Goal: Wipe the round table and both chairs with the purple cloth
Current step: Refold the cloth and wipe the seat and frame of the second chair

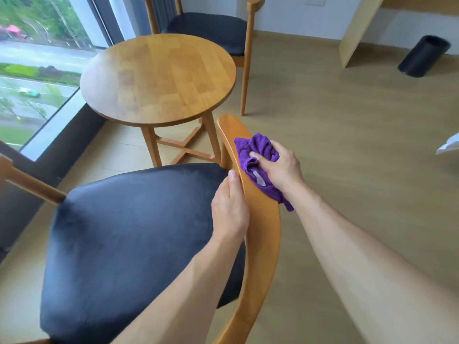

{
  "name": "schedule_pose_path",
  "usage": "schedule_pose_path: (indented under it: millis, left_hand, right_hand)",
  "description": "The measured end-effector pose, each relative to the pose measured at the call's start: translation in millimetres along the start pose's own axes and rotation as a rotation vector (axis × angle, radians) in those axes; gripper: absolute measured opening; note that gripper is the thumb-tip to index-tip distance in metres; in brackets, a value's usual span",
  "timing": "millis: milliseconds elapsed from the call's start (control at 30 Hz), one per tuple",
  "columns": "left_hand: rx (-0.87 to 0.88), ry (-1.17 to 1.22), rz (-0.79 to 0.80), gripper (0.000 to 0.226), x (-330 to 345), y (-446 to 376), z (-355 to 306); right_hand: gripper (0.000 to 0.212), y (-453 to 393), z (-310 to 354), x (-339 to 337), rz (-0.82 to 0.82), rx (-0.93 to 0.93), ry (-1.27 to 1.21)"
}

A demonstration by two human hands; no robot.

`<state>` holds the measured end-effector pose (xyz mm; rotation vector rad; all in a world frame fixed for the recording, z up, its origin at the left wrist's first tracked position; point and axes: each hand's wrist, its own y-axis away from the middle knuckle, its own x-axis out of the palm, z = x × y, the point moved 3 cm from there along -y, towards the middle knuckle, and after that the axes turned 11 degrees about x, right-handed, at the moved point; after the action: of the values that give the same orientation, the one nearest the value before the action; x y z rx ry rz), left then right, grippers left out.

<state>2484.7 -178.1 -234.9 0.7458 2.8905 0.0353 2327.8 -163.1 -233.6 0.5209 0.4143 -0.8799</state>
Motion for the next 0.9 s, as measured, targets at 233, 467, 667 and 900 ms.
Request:
schedule_pose_path:
  millis: [233, 467, 667, 900]
  left_hand:
    - [-0.091, -0.036, -0.092, 0.048, 4.1, -31.1, -19.1]
    - [-0.101, -0.051, -0.217, 0.062, 2.2, -41.2, -6.8]
    - [-0.200, 0.090, -0.211, 0.075, -30.6, -97.5, -7.4]
    - [0.036, -0.275, -0.248, 0.044, -54.9, -153.5, -34.9]
  right_hand:
    - [0.048, 37.7, -32.5, -12.8, 0.087, 0.041, -0.077]
    - [0.056, -82.6, 47.3, 28.0, 0.136, -0.232, 0.211]
    - [0.047, -124.0, 106.3, 73.9, 0.189, -0.483, 0.529]
    - [0.050, -63.2, 82.0, 47.0, 0.209, -0.699, 0.683]
